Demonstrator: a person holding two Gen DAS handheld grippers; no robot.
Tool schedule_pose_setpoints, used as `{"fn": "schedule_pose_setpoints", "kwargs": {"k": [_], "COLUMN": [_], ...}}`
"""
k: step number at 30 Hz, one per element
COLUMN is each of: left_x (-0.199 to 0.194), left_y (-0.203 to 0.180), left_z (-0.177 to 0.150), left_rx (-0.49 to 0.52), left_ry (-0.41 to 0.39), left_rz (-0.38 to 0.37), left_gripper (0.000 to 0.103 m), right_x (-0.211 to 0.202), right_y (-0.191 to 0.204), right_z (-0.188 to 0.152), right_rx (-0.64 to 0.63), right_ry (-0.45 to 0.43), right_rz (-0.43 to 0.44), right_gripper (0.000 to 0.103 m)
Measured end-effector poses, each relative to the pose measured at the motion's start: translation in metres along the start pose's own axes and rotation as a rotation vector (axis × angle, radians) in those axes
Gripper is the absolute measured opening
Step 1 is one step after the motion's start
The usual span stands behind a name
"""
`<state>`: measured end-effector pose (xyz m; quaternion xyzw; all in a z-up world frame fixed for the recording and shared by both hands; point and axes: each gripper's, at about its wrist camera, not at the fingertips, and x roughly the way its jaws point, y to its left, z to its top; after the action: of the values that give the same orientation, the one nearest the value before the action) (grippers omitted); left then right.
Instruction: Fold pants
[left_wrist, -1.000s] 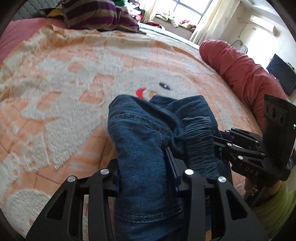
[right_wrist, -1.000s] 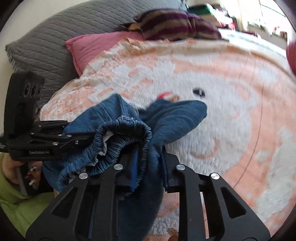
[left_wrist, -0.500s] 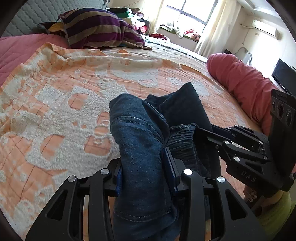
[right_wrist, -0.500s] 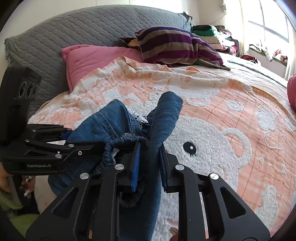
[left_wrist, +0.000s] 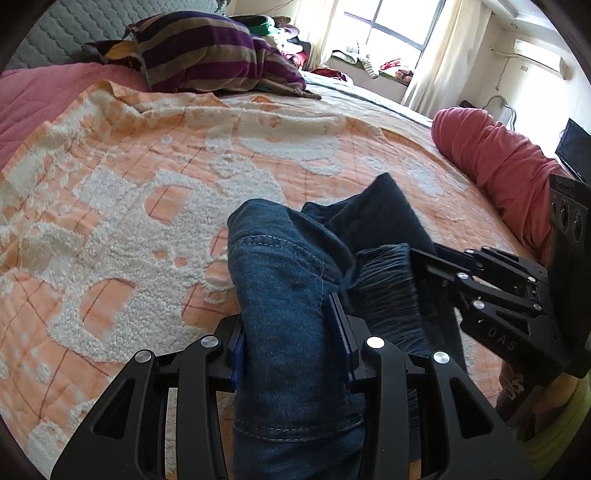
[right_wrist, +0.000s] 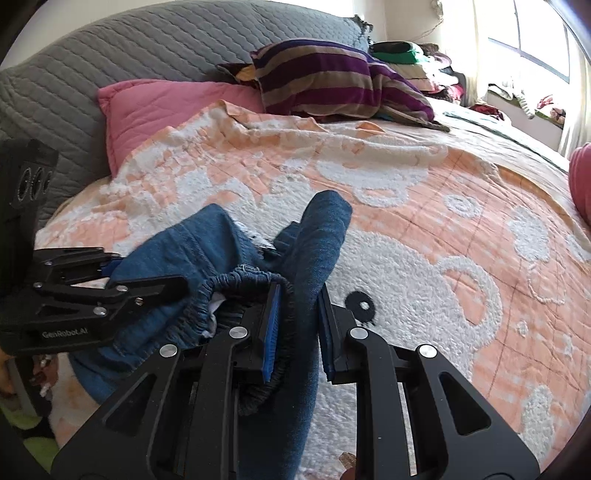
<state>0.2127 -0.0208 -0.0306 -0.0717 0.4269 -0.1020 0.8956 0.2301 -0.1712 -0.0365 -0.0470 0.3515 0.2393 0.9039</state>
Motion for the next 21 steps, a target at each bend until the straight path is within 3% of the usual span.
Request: {"fn": "schedule_pose_setpoints", "kwargs": {"k": [3, 11, 18, 20, 21], "left_x": [0.003, 0.008, 0.01, 0.006, 0.004], "left_y": [0.006, 0.019, 0.025, 0.026, 0.027], "left_z": [-0.003, -0.012, -0.017, -0.017, -0.016], "left_rx": [-0.019, -0.054, -0.081, -0.083, -0.085], "left_ry": [0.01, 0.02, 0.027, 0.023, 0.021], "left_rz": [0.003, 0.019, 0.006, 0.015, 0.011], "left_gripper": [0.035, 0.05, 0.052, 0.067, 0.068], "right_x": [0.005, 0.015, 0.017, 0.011, 0.006], "right_y": [-0.007, -0.026, -0.029, -0.03, -0.031], "right_z": [-0.005, -0.018, -0.022, -0.022, -0.023], "right_rx": [0.022, 0.091, 0.114, 0.124, 0.135], "right_ry": [0.021, 0.075, 0.096, 0.087, 0.077], "right_rz": [-0.019, -0.066, -0.071, -0.071, -0.07], "right_gripper": [0.013, 0.029, 0.041, 0.047, 0.05]}}
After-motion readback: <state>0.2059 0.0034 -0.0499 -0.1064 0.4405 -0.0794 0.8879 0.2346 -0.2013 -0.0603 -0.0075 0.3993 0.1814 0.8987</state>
